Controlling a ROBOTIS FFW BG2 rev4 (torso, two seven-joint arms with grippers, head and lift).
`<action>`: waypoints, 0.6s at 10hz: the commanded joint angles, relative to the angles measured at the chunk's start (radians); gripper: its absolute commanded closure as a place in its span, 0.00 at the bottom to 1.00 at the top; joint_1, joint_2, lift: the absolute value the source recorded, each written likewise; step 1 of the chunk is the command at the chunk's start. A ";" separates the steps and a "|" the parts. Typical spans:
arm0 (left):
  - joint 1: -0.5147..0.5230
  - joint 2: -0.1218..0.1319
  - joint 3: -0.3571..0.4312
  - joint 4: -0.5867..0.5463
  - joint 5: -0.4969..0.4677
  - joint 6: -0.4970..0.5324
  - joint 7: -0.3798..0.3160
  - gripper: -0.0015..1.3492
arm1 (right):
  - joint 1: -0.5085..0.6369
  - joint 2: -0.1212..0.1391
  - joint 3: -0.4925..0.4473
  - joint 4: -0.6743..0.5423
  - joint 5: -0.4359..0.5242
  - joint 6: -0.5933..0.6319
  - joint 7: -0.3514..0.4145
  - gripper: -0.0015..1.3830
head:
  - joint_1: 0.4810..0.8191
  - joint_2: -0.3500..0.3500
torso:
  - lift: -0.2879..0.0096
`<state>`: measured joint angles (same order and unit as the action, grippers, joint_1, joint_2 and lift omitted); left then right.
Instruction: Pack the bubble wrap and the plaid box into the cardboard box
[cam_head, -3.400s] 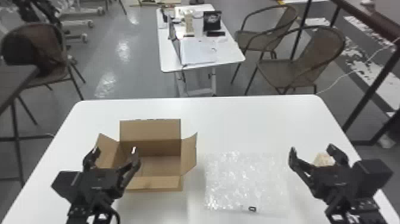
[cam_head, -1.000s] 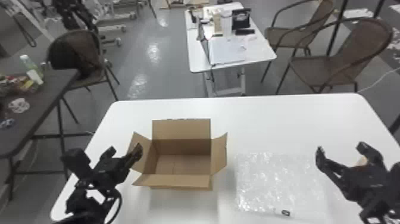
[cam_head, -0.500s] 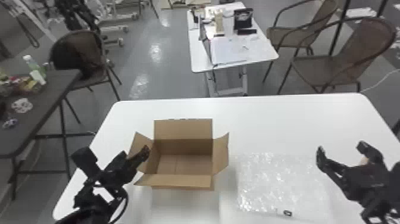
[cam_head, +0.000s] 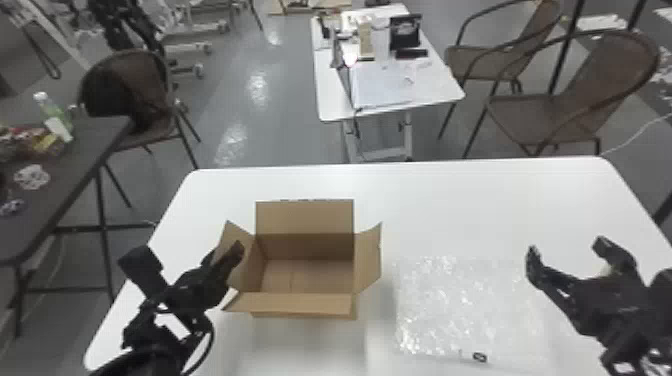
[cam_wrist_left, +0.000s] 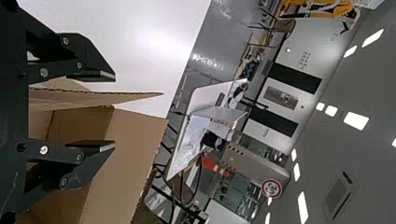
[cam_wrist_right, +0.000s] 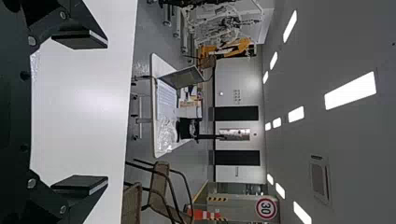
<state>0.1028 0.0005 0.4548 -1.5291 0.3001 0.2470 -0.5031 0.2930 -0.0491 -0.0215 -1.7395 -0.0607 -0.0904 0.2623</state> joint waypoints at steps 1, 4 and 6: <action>0.000 -0.003 -0.002 -0.002 -0.004 -0.003 0.000 0.64 | 0.000 0.000 0.000 0.000 -0.002 0.000 0.002 0.18 | 0.63 0.77 | 0.91; 0.000 -0.003 -0.005 -0.003 -0.007 -0.003 0.000 0.70 | 0.000 -0.002 0.000 0.002 -0.004 0.004 0.002 0.18 | 0.63 0.76 | 0.91; 0.001 -0.003 -0.007 -0.006 -0.015 -0.002 0.000 0.78 | 0.000 -0.002 0.000 0.002 -0.004 0.006 0.003 0.18 | 0.63 0.76 | 0.91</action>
<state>0.1036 0.0000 0.4490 -1.5346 0.2868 0.2446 -0.5021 0.2930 -0.0506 -0.0215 -1.7380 -0.0644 -0.0846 0.2662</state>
